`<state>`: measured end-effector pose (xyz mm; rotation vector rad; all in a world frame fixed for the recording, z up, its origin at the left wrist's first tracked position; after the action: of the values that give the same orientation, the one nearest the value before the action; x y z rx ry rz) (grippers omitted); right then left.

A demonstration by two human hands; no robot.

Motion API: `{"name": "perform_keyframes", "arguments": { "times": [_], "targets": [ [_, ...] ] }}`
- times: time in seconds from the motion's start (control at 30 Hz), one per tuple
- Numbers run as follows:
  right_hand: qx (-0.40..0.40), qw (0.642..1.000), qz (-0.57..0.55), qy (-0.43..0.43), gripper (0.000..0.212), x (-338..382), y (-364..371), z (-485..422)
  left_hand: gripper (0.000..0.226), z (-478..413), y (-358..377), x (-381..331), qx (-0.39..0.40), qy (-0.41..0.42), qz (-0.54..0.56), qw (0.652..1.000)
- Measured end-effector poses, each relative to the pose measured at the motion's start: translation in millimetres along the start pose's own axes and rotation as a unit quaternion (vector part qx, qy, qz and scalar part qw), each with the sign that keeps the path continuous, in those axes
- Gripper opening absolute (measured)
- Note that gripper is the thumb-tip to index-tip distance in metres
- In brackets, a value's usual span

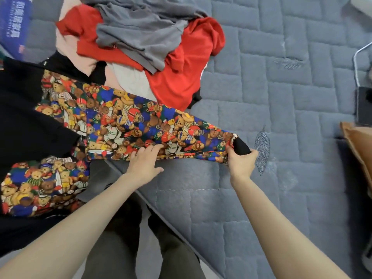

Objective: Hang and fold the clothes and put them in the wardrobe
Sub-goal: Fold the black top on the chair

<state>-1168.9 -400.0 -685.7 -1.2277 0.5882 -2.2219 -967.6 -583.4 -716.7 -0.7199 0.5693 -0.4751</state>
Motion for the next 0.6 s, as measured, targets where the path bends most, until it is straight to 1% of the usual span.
{"name": "perform_keyframes", "arguments": {
  "times": [0.07,0.13,0.23,0.33,0.4,0.5,0.53,0.6],
  "targets": [
    [-0.022,0.998,-0.041,0.038,0.055,4.1,-10.0,8.0,0.075,7.1,-5.2,-6.5,0.003,0.02,0.023,1.0],
    [0.006,0.996,-0.081,0.045,0.05,15.4,-14.0,17.9,0.07,16.5,-14.8,-8.5,-0.013,0.03,0.054,0.998],
    [0.12,0.986,-0.113,0.018,0.034,42.1,-11.3,44.4,0.06,30.3,-33.0,-3.8,-0.057,0.023,0.101,0.993],
    [0.247,0.965,-0.09,-0.02,0.023,71.2,6.4,82.3,0.058,45.5,-53.1,13.8,-0.093,-0.015,0.17,0.981],
    [0.315,0.946,-0.073,-0.034,0.024,90.5,25.7,113.1,0.065,56.8,-66.3,32.8,-0.101,-0.038,0.202,0.973],
    [0.378,0.923,-0.039,-0.069,0.033,120.7,62.8,159.1,0.087,74.4,-86.2,70.8,-0.078,-0.085,0.185,0.976],
    [0.399,0.912,-0.021,-0.091,0.028,132.1,76.9,175.6,0.095,82.0,-92.1,85.0,-0.067,-0.103,0.191,0.974],
    [0.443,0.886,0.017,-0.133,0.016,155.7,106.5,212.5,0.106,98.7,-104.1,113.3,-0.054,-0.131,0.238,0.961]
  ]
}}
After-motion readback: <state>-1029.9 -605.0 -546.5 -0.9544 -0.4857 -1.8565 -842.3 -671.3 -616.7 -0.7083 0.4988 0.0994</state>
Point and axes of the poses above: each hand's wrist, its own z-axis away from the middle knuckle, its own y-axis out of the palm, x = y × z, the point moved 4 cm from there along -z, towards the middle knuckle, and after that the axes turned 3 degrees about x, right-handed, at the moved point
